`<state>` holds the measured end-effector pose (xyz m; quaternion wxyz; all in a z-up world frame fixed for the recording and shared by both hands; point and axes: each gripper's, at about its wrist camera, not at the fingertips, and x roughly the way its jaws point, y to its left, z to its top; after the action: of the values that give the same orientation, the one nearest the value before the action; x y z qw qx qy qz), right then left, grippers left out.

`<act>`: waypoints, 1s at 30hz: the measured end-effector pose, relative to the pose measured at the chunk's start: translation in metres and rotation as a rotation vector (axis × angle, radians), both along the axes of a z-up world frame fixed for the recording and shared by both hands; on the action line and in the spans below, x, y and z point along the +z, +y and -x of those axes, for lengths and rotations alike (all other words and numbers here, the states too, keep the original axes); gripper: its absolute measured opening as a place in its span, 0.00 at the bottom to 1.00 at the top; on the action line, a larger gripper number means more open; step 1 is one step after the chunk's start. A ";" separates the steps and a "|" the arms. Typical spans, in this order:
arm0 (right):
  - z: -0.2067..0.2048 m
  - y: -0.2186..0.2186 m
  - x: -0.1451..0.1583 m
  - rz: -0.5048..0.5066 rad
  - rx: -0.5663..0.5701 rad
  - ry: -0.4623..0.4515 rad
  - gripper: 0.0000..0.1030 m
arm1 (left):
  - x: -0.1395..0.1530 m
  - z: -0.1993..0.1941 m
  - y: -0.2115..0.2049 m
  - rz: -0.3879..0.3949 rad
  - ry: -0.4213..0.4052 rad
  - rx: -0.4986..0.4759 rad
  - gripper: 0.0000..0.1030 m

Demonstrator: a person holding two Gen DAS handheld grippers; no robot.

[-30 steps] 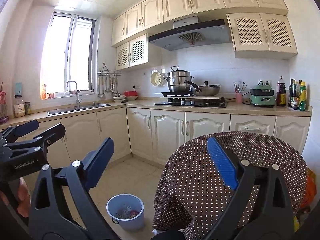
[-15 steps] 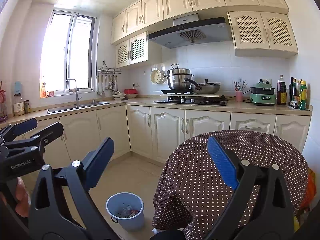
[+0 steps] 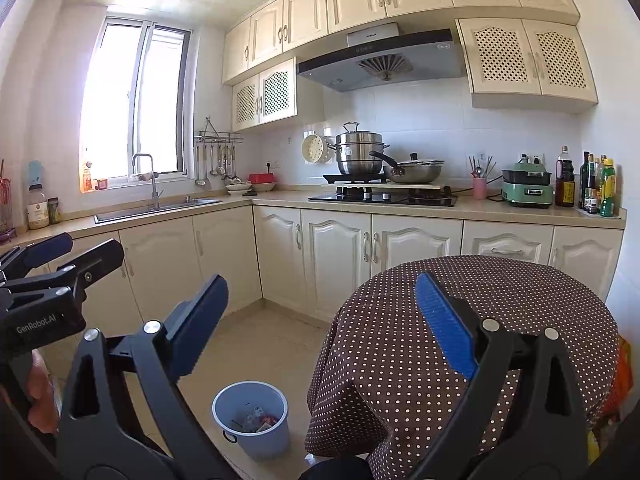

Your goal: Collect trash

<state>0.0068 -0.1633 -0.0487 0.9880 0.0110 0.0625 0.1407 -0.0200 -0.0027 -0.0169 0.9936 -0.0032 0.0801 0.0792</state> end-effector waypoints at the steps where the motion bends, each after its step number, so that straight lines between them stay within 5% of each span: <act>1: 0.000 0.000 0.000 0.000 0.001 0.001 0.90 | 0.000 0.000 0.000 -0.001 0.001 0.001 0.92; 30: 0.000 0.000 -0.006 0.006 0.006 0.011 0.90 | -0.004 -0.004 0.004 0.006 0.012 0.005 0.92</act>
<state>0.0072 -0.1638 -0.0549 0.9872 0.0087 0.0685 0.1436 -0.0155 0.0012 -0.0212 0.9929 -0.0057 0.0862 0.0813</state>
